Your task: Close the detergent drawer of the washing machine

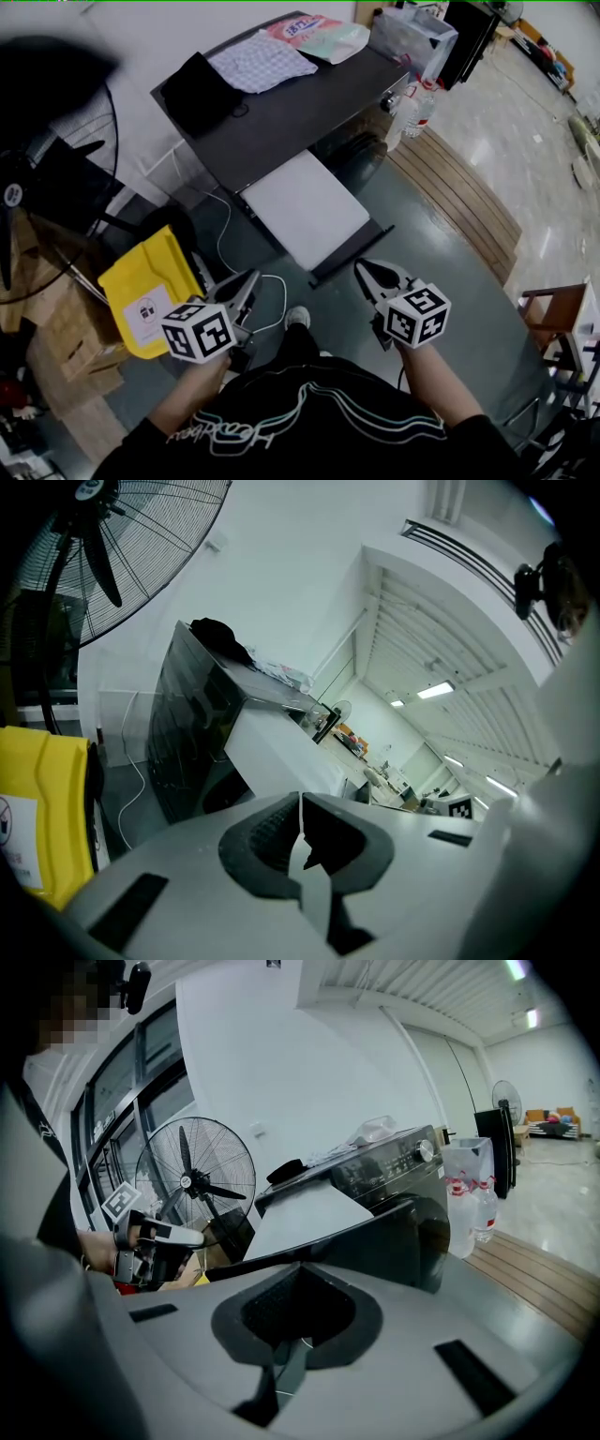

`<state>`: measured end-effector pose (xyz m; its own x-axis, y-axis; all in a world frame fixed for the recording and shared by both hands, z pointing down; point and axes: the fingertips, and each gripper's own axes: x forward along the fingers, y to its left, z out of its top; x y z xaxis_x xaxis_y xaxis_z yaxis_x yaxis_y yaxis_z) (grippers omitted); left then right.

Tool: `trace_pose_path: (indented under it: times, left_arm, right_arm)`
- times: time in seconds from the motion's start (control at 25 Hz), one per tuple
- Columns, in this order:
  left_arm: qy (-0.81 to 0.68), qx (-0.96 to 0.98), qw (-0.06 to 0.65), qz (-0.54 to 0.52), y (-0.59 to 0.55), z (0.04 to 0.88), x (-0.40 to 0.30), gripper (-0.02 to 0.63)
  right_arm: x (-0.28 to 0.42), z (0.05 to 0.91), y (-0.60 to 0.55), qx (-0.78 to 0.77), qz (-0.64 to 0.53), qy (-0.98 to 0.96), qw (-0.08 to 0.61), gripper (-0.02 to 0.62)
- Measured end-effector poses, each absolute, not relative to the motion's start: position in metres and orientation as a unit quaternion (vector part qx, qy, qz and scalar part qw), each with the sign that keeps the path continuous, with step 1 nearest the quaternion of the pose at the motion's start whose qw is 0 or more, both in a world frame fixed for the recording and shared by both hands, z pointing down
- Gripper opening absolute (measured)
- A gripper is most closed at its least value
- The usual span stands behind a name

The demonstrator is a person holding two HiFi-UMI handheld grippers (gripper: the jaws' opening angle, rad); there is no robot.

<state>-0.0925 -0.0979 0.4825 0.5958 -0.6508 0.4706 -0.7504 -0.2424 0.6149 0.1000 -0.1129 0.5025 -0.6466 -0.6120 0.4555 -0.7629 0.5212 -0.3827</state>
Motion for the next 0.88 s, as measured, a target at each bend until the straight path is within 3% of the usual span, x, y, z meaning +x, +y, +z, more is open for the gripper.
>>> trace_pose_path:
  times: [0.88]
  left_arm:
    - [-0.455,0.780,0.425,0.059,-0.121,0.483,-0.107,0.031]
  right_arm:
    - [0.084,0.494,-0.144,0.391,0.284,-0.867,0.123,0.026]
